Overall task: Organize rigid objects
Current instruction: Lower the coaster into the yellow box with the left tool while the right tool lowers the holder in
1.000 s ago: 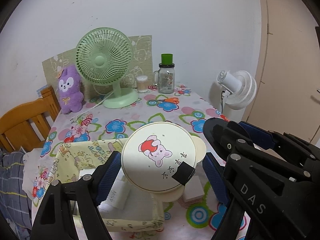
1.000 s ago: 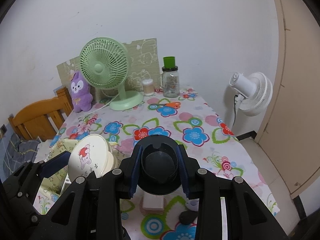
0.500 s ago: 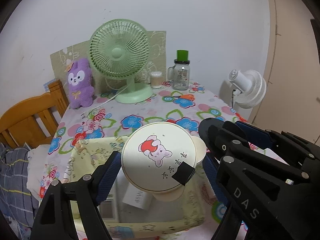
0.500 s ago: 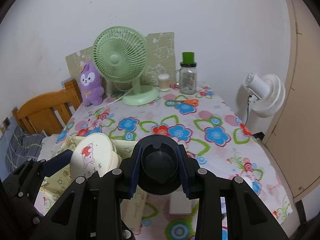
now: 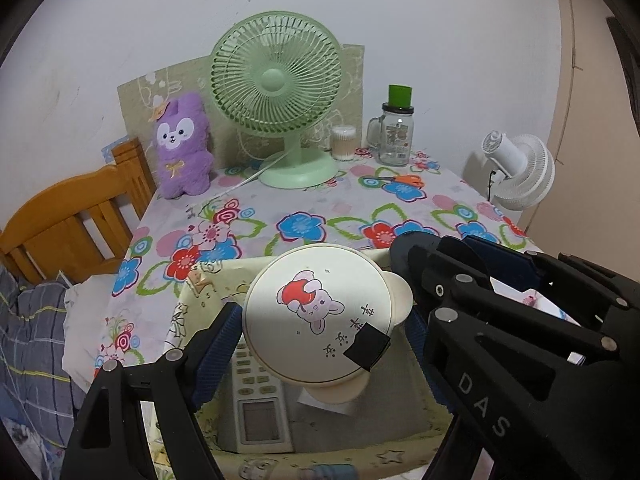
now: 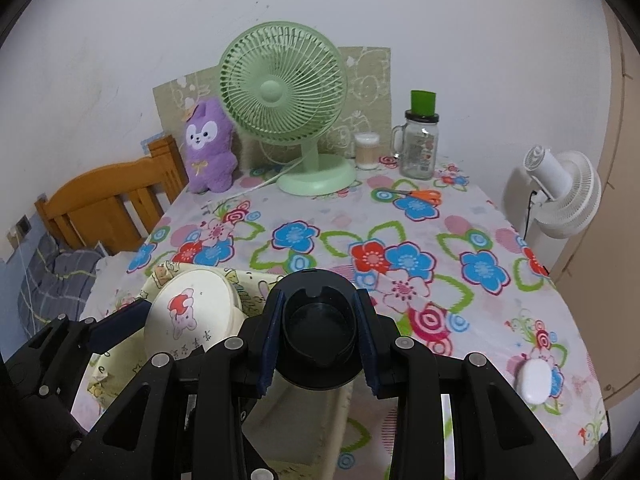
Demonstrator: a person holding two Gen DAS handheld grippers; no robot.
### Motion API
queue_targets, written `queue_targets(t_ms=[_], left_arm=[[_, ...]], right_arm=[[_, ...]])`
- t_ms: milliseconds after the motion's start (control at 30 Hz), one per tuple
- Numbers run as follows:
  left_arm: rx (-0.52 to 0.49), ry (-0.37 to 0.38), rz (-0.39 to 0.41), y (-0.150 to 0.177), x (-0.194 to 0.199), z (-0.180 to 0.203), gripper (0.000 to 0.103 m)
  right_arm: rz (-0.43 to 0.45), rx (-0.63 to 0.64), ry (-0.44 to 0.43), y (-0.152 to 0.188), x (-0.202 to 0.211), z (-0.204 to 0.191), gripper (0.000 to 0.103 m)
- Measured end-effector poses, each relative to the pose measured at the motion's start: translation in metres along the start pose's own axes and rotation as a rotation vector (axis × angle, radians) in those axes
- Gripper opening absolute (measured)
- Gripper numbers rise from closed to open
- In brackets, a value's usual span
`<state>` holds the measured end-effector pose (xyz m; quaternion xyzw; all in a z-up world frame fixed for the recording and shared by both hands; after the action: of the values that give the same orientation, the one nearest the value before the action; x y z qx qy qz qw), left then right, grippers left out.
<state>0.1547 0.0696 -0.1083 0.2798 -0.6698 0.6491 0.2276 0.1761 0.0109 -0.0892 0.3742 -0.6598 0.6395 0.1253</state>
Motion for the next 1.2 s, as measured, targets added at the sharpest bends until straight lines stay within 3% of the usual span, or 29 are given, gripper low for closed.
queue_targets(t_ms=[567,1033,1067,1200], left_arm=[[0.042,0.005,-0.112,0.019,-0.035,-0.025,0.084],[0.033,-0.007,-0.136,0.027,-0.041,-0.025,0.085],[0.033,-0.002,-0.140,0.028,-0.040,-0.025,0.085],[0.048,0.021,-0.146,0.029,-0.037,-0.024,0.085]], right_arm=[[-0.097,0.013,-0.018,0.011,-0.041,-0.020,0.038],[-0.129,-0.016,-0.032,0.022,-0.052,-0.020,0.039],[-0.124,-0.014,-0.030,0.022,-0.051,-0.020,0.040],[-0.105,-0.007,-0.037,0.021,-0.046,-0.022,0.064]])
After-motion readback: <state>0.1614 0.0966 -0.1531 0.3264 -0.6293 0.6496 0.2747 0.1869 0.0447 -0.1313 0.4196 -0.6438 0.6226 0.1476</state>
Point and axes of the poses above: each gripper's, at about its wrist camera, not at the fingertips, and x roughly against the way its jaws point, z to its right, y to its underside, the point moved 7 cm from there along -x, roughly the way its jaws point, and after that the axes turned 3 degrees about -y, right-handed, at the moved point
